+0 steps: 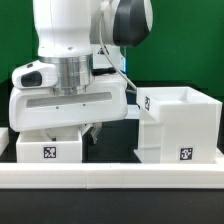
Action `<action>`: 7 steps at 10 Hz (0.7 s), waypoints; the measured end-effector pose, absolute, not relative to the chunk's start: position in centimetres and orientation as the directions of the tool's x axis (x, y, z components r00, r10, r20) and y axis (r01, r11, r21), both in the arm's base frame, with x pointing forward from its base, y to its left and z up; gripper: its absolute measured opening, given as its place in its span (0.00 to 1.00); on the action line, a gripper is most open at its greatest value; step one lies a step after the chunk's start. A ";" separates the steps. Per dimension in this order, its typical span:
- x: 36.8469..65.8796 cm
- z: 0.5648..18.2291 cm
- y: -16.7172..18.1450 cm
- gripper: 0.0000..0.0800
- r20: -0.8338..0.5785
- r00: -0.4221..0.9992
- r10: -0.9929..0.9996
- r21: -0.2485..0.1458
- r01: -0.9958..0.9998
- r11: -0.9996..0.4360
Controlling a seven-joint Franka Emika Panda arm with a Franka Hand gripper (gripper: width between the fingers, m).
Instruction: Assemble drawer
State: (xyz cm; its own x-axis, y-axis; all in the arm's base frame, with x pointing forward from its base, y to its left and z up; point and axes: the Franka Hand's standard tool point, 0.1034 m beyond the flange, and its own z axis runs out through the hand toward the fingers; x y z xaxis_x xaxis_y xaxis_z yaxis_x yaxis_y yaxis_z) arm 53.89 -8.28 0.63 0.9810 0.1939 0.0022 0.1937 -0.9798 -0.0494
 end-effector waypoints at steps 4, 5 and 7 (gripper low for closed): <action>53.9 0.6 -8.1 0.10 0.002 0.981 0.195 -0.050 0.195 -0.979; 54.0 0.7 -8.1 0.10 0.004 0.981 0.195 -0.049 0.195 -0.979; 54.0 0.7 -8.2 0.05 0.004 0.981 0.195 -0.049 0.195 -0.980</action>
Offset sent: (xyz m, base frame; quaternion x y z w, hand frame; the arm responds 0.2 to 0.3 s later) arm 0.0000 0.0000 0.0000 0.0000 0.0000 0.0000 1.0000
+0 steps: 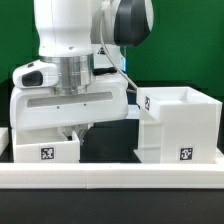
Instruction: Assemble drawer
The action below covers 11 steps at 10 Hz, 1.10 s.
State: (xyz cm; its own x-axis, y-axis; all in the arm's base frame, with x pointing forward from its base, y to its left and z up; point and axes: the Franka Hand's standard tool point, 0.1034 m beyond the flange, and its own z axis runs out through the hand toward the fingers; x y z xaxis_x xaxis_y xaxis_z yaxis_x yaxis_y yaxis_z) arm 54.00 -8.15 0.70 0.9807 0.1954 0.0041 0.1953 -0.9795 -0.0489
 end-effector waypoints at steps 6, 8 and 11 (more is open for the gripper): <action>53.7 2.2 -8.2 0.05 0.017 0.942 0.337 -0.036 0.337 -0.941; 52.8 3.2 -8.2 0.05 0.015 0.909 0.416 -0.042 0.416 -0.908; 52.4 3.4 -8.2 0.05 0.018 0.858 0.514 -0.041 0.514 -0.857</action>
Offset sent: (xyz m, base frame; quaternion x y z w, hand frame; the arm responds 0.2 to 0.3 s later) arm 0.0000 0.0000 0.0000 0.0000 0.0000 0.0000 1.0000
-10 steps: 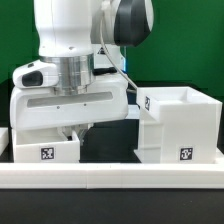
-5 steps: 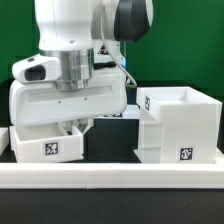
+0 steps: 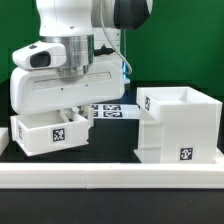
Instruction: Assemble drawer
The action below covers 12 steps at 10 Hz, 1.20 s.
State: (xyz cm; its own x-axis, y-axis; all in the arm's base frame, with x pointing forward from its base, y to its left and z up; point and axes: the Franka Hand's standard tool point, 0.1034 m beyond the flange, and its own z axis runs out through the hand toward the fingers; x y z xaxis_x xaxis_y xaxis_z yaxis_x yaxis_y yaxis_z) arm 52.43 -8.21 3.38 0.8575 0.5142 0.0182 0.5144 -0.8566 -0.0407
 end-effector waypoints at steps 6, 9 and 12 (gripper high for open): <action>52.8 3.3 -6.4 0.05 -0.010 0.537 0.844 -0.041 0.843 -0.537; 52.6 3.1 -6.7 0.05 -0.007 0.395 0.919 -0.045 0.918 -0.395; 52.7 3.1 -5.8 0.05 -0.007 0.223 0.975 -0.045 0.974 -0.223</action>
Offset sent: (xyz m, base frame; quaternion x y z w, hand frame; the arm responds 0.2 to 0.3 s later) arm 0.0027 0.0265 0.0084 -0.0331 -0.0118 -0.2425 0.9695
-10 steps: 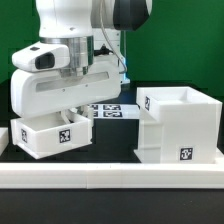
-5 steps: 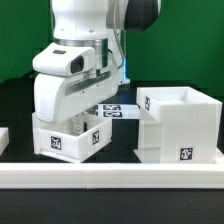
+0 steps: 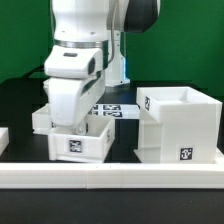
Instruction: Assemble drawer
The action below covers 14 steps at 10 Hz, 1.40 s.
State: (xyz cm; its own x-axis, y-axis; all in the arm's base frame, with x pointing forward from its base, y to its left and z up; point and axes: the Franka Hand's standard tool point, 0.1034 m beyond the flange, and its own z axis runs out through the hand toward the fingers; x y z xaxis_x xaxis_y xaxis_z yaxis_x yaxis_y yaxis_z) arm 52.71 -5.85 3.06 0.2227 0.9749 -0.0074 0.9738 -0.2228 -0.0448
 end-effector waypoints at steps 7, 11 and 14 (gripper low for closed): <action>52.8 2.5 -4.6 0.05 -0.010 0.175 0.985 -0.046 0.984 -0.175; 52.9 1.9 -2.5 0.05 0.002 0.086 0.996 -0.037 0.996 -0.086; 52.9 1.9 -1.9 0.05 0.005 0.065 0.998 -0.036 0.997 -0.064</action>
Offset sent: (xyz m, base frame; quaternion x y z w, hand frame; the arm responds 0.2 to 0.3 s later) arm 0.0020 0.0105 0.0016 -0.0297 0.0042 -0.0204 0.9993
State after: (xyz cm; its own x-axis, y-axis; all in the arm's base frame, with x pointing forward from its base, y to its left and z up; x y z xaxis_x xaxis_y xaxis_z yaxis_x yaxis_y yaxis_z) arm 52.89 -1.92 1.87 0.0646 0.9979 0.0049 0.9973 -0.0644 -0.0362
